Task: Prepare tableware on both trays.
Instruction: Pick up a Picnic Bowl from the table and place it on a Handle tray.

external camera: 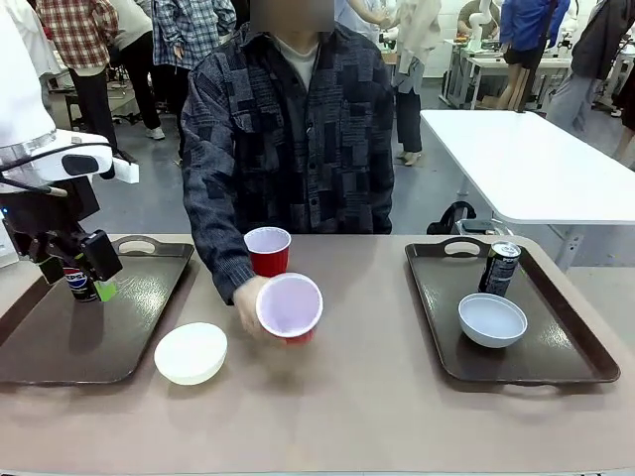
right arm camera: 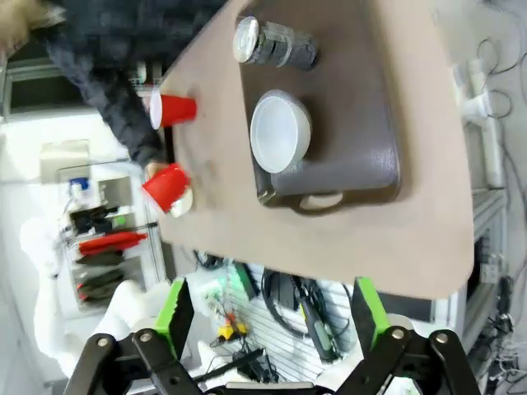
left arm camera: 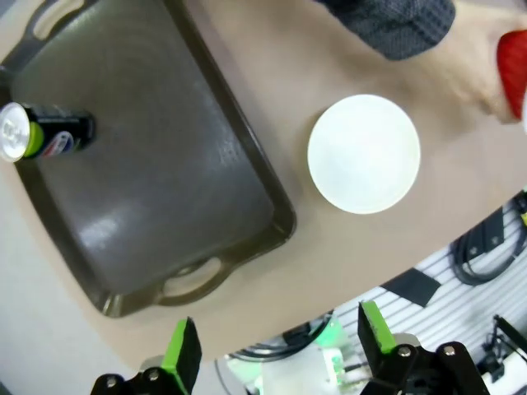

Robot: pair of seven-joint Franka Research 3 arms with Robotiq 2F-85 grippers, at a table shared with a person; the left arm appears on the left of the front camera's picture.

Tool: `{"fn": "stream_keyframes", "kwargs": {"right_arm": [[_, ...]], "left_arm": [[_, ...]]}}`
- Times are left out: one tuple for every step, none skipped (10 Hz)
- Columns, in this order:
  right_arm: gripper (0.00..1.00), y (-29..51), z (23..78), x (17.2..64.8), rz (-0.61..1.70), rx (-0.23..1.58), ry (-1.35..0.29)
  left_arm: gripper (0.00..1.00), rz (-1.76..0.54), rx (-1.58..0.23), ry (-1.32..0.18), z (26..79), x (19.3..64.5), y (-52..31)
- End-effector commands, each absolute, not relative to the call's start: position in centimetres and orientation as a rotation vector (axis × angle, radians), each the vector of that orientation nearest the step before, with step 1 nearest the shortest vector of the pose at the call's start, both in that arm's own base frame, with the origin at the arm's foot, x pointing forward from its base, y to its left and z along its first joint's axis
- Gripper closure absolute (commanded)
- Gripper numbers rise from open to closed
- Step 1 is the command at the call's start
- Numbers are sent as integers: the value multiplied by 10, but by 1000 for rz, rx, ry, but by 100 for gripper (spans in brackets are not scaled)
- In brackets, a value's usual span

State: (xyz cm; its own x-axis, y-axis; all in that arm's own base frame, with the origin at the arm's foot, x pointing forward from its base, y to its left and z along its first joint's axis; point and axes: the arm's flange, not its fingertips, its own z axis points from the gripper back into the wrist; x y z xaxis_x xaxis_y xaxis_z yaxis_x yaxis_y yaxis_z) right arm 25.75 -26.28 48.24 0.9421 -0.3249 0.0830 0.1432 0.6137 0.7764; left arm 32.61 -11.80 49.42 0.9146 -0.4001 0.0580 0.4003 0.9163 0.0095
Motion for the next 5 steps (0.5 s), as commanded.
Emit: {"fn": "stream_keyframes", "kwargs": {"right_arm": [[0, -259, 482, 251, -221, 890, -206], [0, -259, 482, 251, -221, 890, -206], [0, -259, 482, 251, -221, 890, -206], [0, -259, 482, 251, -221, 890, -206], [0, -259, 482, 251, -221, 890, -206]], "left_arm": [[0, -408, 2, -57, 496, 328, -118], [0, -412, -3, -59, 494, 326, -118], [0, -421, -32, -71, 492, 323, -118], [0, -431, -50, -66, 488, 321, -121], [0, -421, -60, -86, 484, 320, -125]]}}
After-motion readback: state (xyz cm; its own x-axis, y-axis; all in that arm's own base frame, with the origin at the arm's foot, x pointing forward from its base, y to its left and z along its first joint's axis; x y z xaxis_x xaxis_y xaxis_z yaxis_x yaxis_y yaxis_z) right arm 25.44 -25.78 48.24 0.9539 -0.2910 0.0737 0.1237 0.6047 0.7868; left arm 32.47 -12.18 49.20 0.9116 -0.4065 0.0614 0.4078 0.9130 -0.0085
